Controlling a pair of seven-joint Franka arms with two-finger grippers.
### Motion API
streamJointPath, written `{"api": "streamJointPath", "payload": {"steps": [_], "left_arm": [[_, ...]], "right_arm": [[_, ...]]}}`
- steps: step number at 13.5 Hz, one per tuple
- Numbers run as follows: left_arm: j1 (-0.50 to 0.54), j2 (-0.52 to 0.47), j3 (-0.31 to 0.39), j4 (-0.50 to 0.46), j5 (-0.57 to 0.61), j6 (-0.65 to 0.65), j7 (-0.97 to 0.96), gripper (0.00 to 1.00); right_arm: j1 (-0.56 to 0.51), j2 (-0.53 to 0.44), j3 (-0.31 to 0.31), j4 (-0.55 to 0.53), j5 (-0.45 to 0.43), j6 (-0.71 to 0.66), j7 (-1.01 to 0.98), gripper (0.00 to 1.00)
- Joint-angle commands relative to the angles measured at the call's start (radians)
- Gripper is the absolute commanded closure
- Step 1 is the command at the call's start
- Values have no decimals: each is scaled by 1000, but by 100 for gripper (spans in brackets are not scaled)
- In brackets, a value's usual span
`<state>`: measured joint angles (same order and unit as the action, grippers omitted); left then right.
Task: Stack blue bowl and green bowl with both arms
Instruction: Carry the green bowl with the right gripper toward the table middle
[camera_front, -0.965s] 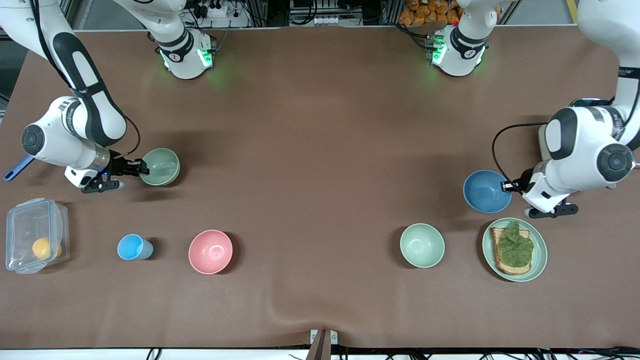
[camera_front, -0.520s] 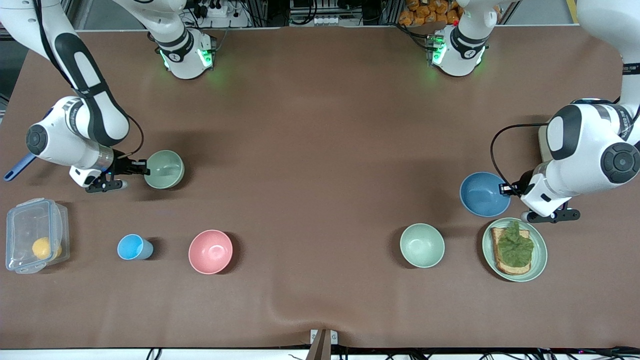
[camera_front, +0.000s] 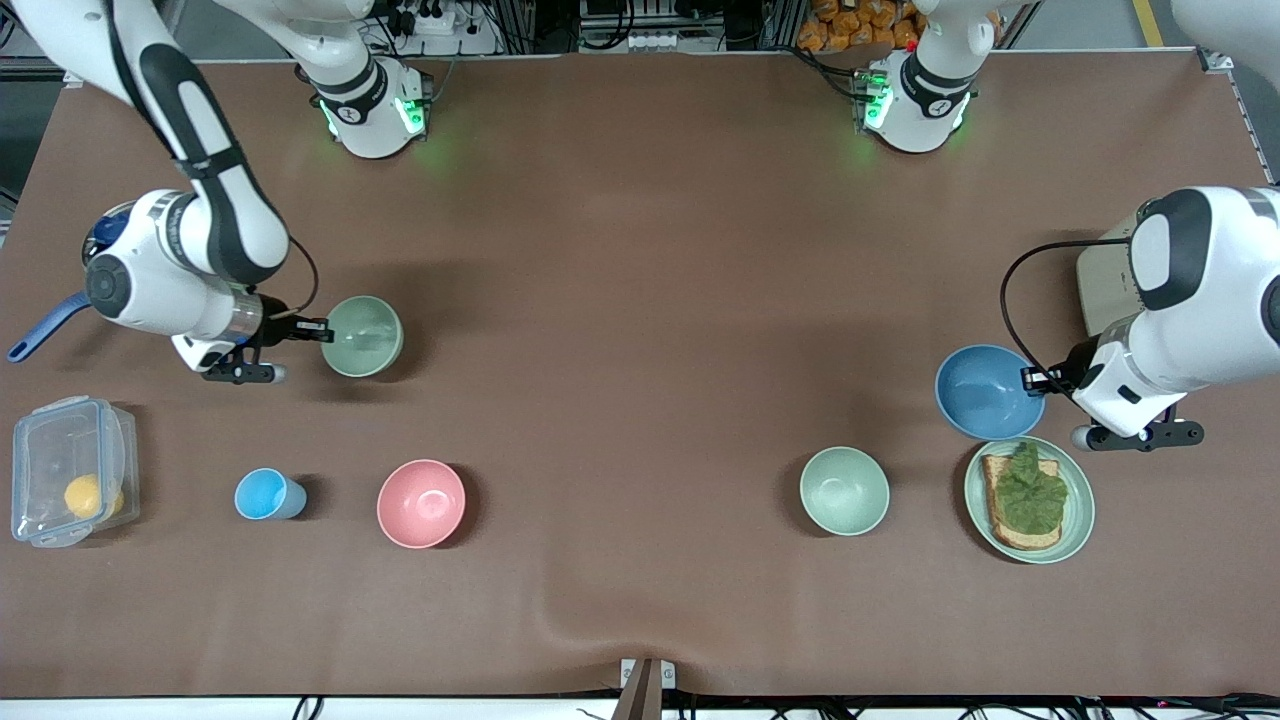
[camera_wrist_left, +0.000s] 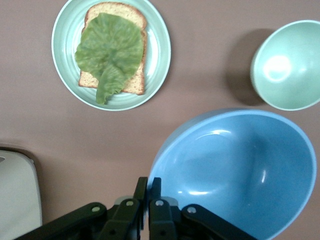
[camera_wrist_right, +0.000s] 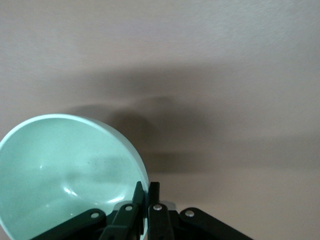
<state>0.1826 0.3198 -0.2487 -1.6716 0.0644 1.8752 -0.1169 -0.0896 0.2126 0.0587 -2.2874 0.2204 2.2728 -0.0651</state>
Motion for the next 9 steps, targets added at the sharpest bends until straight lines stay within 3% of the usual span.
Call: {"api": "streamJointPath", "payload": {"steps": [1,9], "left_arm": [[0,-4,-11,23,14,-40,-1,100],[-17,-24,-34,30,-37,-74,-24,100]], "right_arm": [[94,-61,0,-14,19,-29,187,100],[468,-56,0,60,34,19,850,100]]}}
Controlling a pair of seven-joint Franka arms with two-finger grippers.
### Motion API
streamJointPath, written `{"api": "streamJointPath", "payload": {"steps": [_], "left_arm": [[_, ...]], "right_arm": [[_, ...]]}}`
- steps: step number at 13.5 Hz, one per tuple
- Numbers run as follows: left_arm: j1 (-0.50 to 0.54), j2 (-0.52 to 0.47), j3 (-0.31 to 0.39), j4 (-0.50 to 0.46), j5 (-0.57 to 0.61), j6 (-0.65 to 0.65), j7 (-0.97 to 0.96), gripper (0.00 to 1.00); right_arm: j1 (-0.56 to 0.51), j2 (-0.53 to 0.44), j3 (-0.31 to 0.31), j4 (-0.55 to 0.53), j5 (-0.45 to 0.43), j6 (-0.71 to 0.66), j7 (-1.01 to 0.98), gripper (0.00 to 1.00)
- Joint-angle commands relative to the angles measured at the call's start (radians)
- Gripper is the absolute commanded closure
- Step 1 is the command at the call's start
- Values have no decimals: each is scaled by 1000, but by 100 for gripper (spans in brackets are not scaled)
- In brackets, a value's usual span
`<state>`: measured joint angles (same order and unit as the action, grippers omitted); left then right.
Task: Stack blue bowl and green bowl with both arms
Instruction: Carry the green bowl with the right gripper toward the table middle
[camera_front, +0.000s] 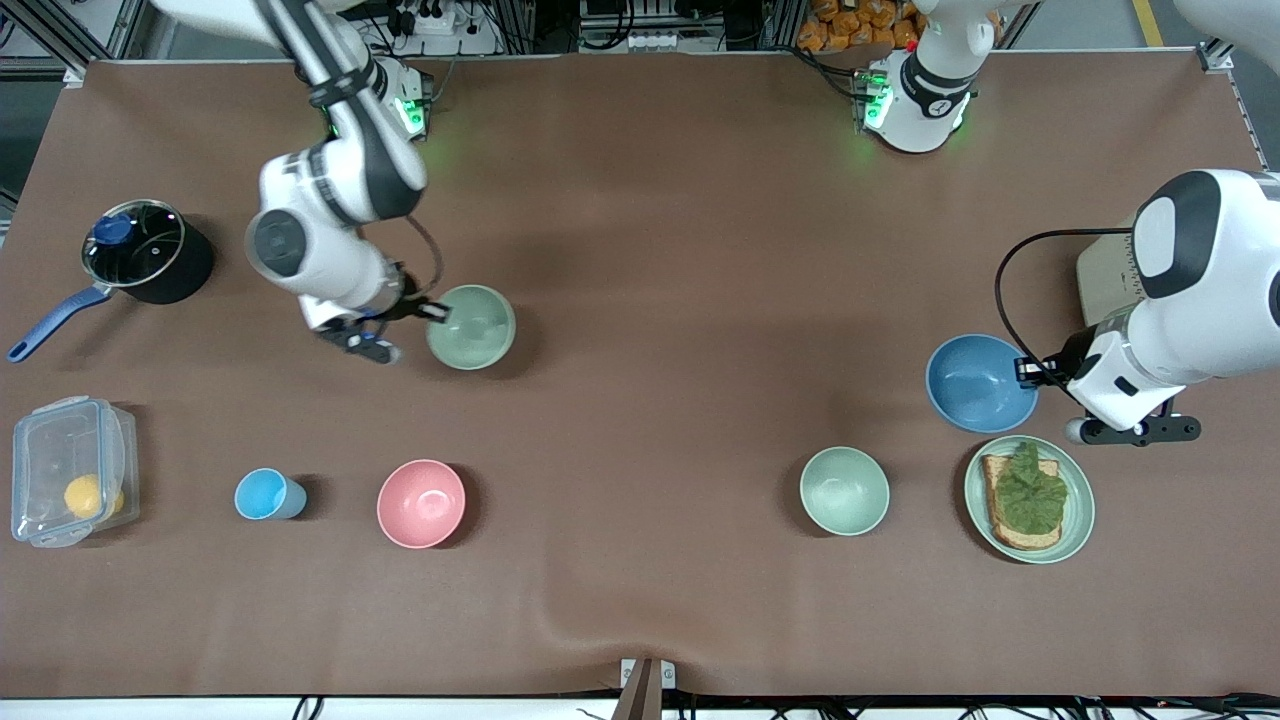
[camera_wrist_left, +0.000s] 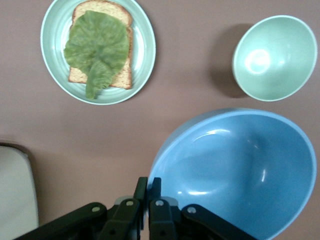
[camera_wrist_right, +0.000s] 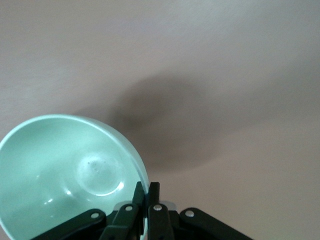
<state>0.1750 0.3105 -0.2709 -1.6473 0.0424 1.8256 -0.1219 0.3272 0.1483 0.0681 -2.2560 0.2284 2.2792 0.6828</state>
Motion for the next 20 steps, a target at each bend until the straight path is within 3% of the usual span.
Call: {"api": "streamJointPath", "payload": {"steps": [1,5,11,15,20], "left_arm": [[-11,-10,-13,11,-13,-25,-33,100],[-25,-5,-13,12,-13,-25,-58,100],[-26,-5,-18,12,-16,-25,-64,100],[-34,-5,-18,12,-16,-25,-76,100],[-38,-2,-18,12,-16,-23,-82,100]], "right_arm": [[88,19,-10,38,60,35,142,100],[222,66,-11,50,173,182,269,100],[386,191,-16,110,166,348,506,100],[435,247,-19,151,161,402,572,100],[542,301,-92,182,147,404,641,100]]}}
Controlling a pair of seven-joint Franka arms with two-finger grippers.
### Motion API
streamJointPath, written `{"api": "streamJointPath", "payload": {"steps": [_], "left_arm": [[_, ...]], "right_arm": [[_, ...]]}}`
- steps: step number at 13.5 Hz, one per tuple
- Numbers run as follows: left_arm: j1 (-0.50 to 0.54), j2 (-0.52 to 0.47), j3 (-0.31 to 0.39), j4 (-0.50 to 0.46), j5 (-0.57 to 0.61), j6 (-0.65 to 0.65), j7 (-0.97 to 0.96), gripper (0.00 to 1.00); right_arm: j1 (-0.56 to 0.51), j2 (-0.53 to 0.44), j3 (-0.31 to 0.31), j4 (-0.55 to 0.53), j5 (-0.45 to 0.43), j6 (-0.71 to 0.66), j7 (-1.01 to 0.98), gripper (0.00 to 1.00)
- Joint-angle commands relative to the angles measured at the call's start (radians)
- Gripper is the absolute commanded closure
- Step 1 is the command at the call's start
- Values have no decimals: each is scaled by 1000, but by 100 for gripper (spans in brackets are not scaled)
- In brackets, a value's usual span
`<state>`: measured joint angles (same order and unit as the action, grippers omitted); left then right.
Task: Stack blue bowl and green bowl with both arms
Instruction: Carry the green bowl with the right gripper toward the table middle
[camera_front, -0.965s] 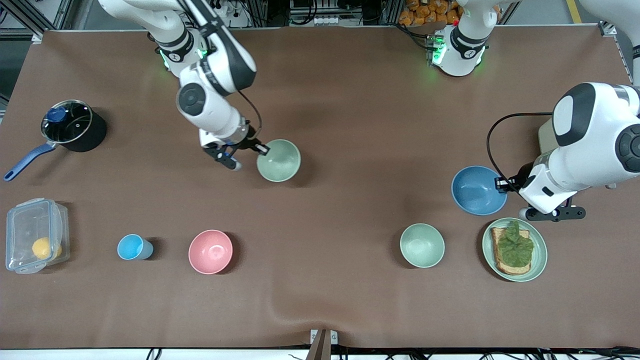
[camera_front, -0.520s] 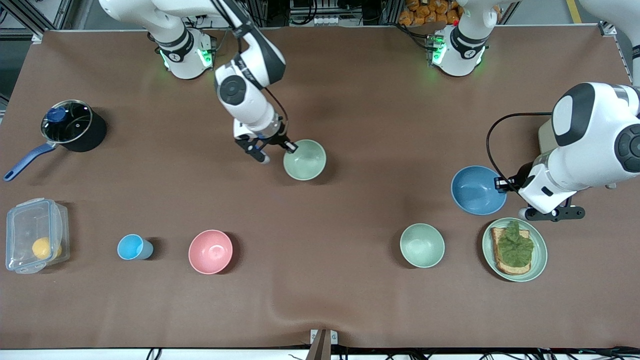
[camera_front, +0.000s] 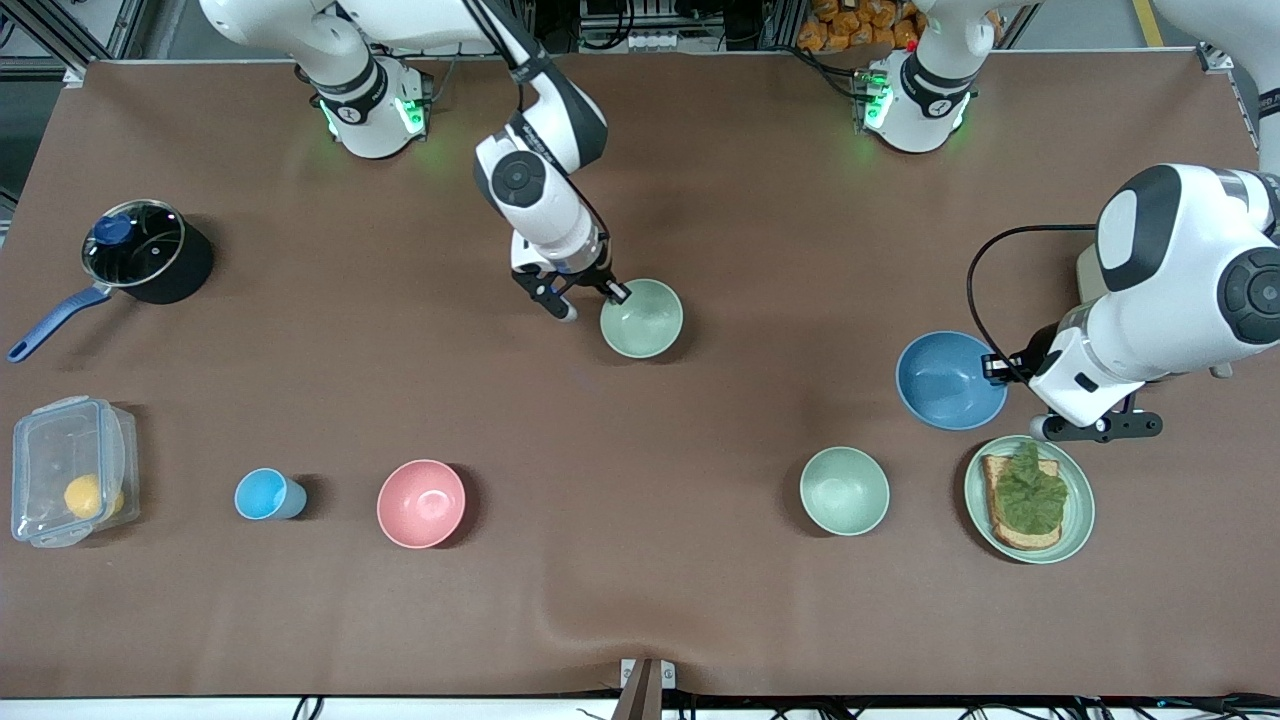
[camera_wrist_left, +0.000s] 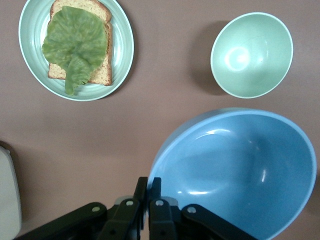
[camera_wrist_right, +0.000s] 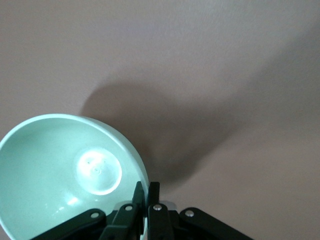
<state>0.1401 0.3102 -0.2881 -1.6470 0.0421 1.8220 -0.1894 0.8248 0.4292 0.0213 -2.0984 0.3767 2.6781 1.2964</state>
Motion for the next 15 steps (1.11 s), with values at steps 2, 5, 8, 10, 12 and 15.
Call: {"api": "streamJointPath", "payload": {"steps": [2,5,8,10,12,15], "left_arm": [[-5,3,0,12,-16,-20,-15,100],[-4,3,0,12,-15,-20,-13,100],[-4,3,0,12,-13,-21,-13,100],[-2,3,0,12,-13,-20,-10,100],[-16,1,0,13,-15,-20,-19,100],[-28,1,0,15,-15,-20,-45,100]], "right_arm": [[54,29,-50,27,1,6,29,100],[53,39,-52,47,1,5,64,56],[53,34,-52,50,-1,-3,90,0],[43,22,-52,66,2,-21,90,0],[33,2,-57,116,2,-123,90,0],[23,-27,-122,204,2,-373,164,0]]}}
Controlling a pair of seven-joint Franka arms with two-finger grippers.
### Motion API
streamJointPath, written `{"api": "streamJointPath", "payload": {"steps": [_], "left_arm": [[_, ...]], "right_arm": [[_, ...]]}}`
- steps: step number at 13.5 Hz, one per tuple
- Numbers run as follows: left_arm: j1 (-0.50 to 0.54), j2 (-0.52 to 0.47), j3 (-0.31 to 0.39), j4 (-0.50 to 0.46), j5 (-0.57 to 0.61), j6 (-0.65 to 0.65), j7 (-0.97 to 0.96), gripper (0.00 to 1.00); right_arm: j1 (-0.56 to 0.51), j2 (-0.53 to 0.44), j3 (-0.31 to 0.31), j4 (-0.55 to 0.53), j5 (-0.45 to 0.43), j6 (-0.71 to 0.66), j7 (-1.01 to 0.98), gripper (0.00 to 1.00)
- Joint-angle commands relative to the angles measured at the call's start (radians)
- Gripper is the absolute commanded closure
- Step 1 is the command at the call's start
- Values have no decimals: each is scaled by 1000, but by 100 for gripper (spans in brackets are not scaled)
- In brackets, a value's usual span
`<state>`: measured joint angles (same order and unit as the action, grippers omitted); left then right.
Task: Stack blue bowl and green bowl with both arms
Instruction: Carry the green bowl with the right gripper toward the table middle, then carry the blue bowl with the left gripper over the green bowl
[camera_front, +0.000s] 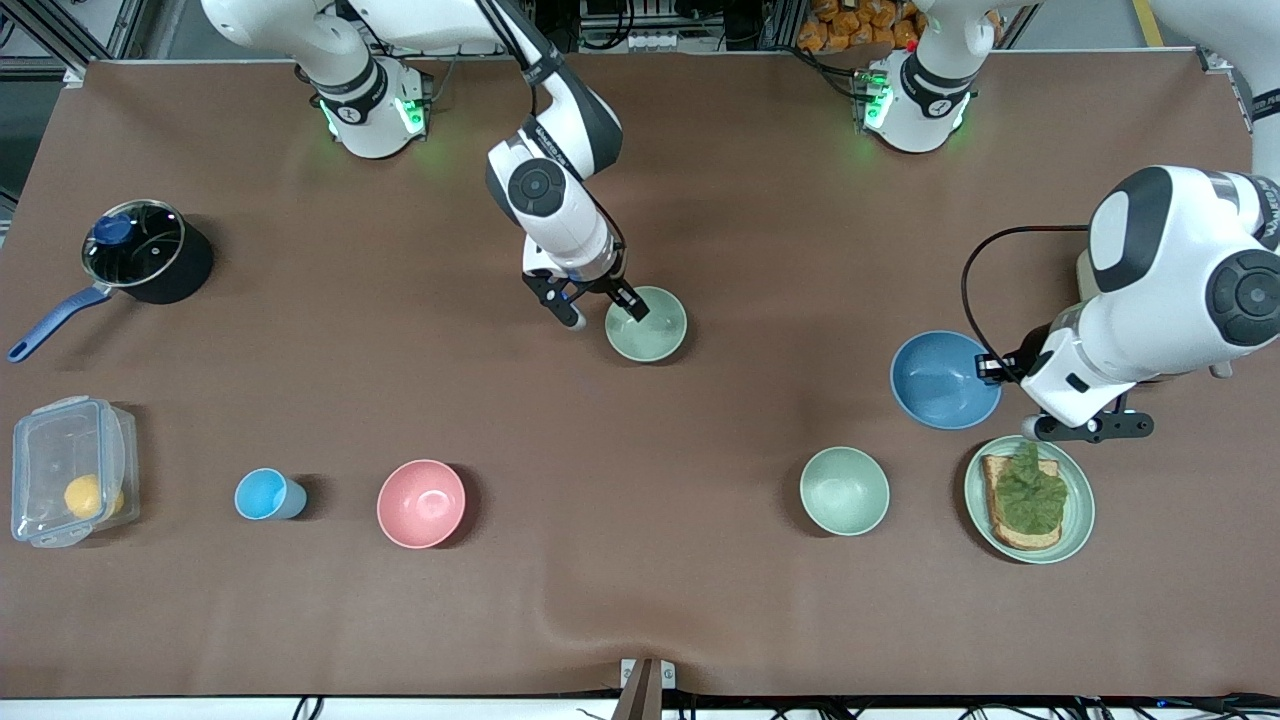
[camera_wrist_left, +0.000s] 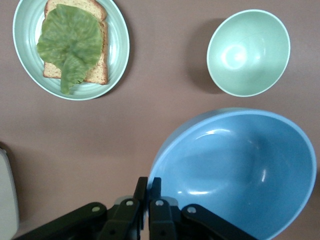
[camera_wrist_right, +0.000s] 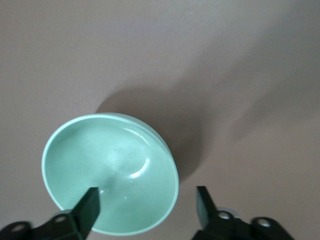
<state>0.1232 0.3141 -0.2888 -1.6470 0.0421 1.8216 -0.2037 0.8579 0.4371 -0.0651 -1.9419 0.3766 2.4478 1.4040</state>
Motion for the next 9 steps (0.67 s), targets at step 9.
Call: {"api": "streamJointPath", "payload": {"steps": [9], "left_arm": [[-172,37,-20,-2,-197,22,-115,100]], "right_arm": [[-92,12,-124,75,142,-329,53,0]]}}
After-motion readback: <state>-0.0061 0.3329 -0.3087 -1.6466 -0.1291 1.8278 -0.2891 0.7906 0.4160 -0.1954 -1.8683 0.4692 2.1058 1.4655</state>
